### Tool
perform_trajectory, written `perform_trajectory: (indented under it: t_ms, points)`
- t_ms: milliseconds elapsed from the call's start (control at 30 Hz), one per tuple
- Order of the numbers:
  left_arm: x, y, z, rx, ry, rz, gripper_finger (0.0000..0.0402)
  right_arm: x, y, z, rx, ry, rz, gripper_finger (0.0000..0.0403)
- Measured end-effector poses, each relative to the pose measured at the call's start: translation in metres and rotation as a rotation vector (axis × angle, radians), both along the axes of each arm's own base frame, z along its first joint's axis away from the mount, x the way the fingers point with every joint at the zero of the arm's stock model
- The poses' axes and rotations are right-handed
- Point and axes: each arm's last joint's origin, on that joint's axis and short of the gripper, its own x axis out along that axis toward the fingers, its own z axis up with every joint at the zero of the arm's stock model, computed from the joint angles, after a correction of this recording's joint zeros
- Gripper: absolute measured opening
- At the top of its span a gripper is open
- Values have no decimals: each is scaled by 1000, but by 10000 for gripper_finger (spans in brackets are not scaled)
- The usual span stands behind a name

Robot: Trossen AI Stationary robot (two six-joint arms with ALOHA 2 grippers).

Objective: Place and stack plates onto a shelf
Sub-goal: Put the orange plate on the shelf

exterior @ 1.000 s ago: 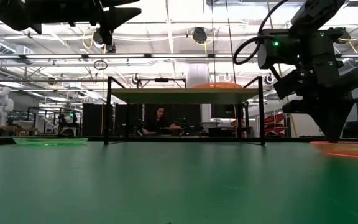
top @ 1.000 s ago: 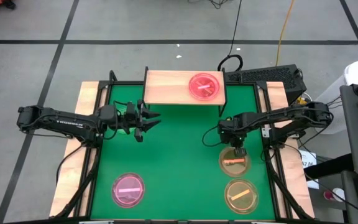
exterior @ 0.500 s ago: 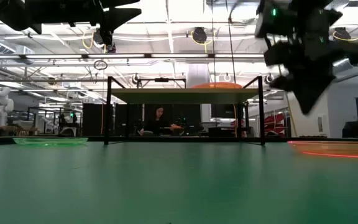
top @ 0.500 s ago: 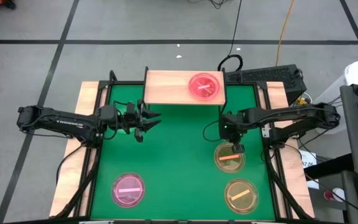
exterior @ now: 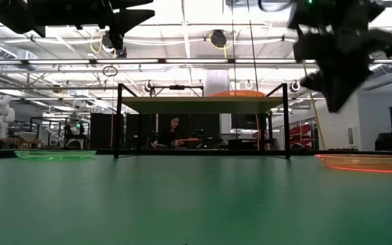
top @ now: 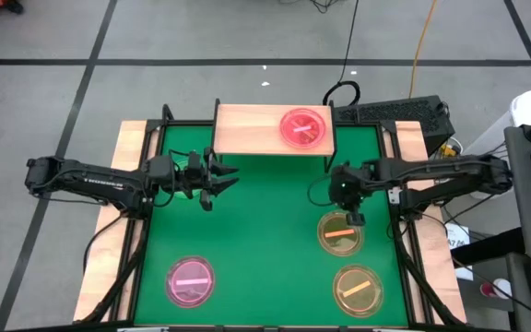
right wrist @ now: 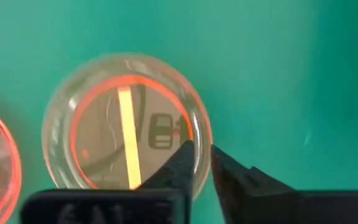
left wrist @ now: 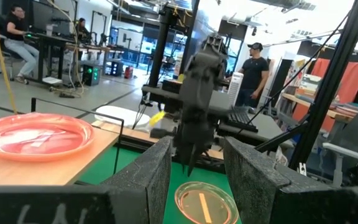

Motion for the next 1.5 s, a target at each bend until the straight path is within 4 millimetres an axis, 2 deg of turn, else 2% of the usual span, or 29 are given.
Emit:
perform_trajectory:
  t_ms: [167,300,533,733,900,1000,1067,1267,1400,1500]
  points:
    - [0,0,0,-1,4,0,152,-9,-3,-28,20,88,-56,108]
    - [0,0,0,0,0,7,152,-2,-8,-28,25,44,-85,142]
    - [0,0,0,1,0,8,152,-2,-21,-46,38,98,-185,152]
    - [0,0,-1,-1,6,8,152,-4,-25,-66,92,145,-172,153]
    - [0,0,-1,-1,7,8,152,-4,-26,-73,94,173,-163,153]
    - [0,0,-1,-1,8,8,152,-4,-26,-73,86,167,-144,143]
    - [0,0,-1,-1,10,8,152,-4,-26,-73,82,162,-133,123]
    - [0,0,-1,-1,10,8,152,-4,-26,-72,81,160,-129,15]
    - [0,0,-1,-2,10,16,152,0,-27,-67,86,147,-161,6]
    - [0,2,-1,-6,9,53,152,10,-29,-56,87,103,-192,1]
